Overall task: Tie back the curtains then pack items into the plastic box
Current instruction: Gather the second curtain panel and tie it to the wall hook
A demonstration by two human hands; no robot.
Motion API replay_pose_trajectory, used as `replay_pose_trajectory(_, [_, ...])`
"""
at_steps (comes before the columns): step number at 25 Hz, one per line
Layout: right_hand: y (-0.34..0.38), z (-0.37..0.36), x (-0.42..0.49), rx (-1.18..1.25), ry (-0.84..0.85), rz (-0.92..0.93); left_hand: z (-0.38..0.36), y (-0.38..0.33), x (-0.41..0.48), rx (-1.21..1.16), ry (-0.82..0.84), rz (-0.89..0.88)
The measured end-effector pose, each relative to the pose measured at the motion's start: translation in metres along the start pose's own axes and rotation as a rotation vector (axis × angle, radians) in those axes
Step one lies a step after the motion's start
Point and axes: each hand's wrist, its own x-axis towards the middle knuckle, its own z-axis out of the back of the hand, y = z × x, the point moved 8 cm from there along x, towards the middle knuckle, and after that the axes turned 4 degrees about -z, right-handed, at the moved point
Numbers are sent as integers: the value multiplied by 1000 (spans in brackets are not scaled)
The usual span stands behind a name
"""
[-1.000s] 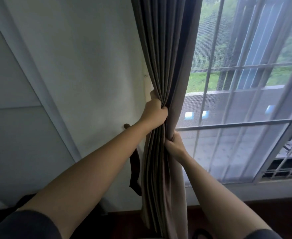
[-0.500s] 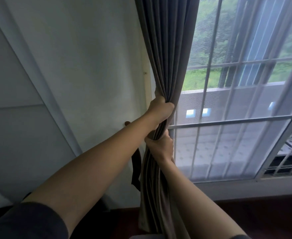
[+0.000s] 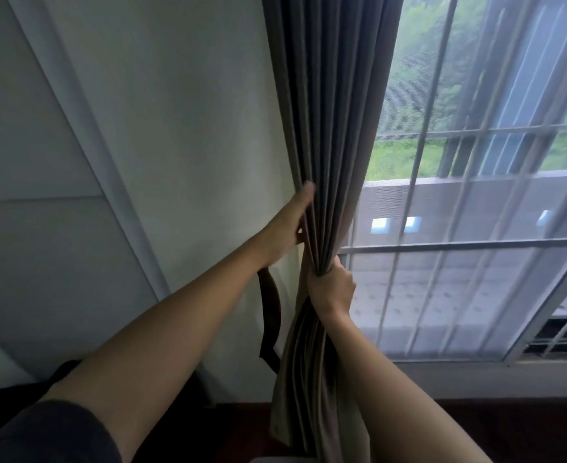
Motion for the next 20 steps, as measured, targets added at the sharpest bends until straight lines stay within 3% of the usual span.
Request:
replay_pose_trajectory(2, [-1,1,-1,-20,7,2,14,22,-4,-367,-79,60])
replay_pose_trajectory(4, [-1,1,-2,-32,6,28,26,47,-6,-490,-197,125])
replay_pose_trajectory(8, [-3,2,-3,-62,18,42,28,72,-7,59,-185,185])
replay_pose_trajectory(14, [2,10,-2,-99,6,84,16,51,12,572,-101,277])
replay_pose_trajectory(20, [-4,5,-2,-93,100,-35,21,53,19,644,5,375])
